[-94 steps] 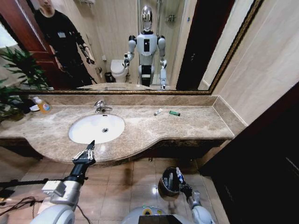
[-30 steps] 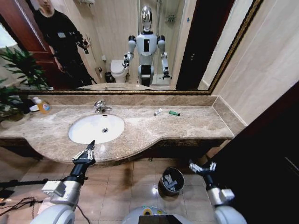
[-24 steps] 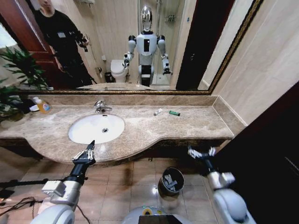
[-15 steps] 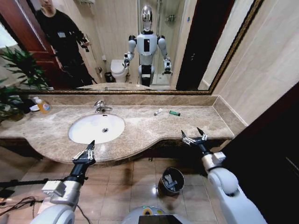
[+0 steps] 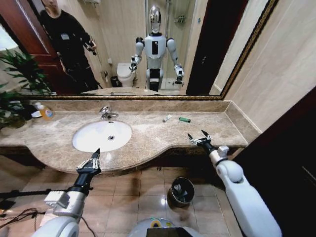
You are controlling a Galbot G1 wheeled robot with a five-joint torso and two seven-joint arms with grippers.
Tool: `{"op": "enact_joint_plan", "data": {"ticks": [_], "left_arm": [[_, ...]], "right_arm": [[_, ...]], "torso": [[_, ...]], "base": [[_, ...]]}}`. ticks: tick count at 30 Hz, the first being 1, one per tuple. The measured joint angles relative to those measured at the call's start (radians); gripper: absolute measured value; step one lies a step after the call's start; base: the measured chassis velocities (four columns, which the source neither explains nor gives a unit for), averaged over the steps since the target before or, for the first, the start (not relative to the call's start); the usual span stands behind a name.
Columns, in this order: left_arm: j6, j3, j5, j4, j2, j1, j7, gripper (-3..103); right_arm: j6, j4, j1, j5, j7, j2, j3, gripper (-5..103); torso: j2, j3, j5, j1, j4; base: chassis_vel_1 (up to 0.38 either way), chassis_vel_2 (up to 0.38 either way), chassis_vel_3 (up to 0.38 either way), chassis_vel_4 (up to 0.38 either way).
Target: Pick up the trash from the sink and place it in the trash bin.
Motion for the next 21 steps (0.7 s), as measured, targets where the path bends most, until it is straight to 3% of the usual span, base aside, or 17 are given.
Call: {"op": "enact_joint_plan", "data": {"ticks": [10,16,21], "left_arm": [[0.0,0.0,0.0,0.0,0.0,0.0,0.0,0],[0.0,0.0,0.0,0.0,0.0,0.0,0.0,0],[0.0,0.0,0.0,0.0,0.0,0.0,0.0,0]], "right_arm": [[-0.02,-0.338,0.342,-0.016,-0.025,-0.009,-0.172,100],[-0.027,-0.466,0.458,-0.026,-0.042,-0.003,-0.243,100],[-0.044,-0.601,0.577,-0.065,-0.121,-0.021,-0.315,100]], "torso": [[0.0,0.0,-0.0005,0.0,0.0001],[0.0,0.0,-0.0004,0.0,0.0001],[0.0,0.0,-0.0001,0.0,-0.0001]], "base": [[0.0,0.0,0.0,0.0],[0.0,0.0,0.0,0.0],[0.0,0.0,0.0,0.0]]}}
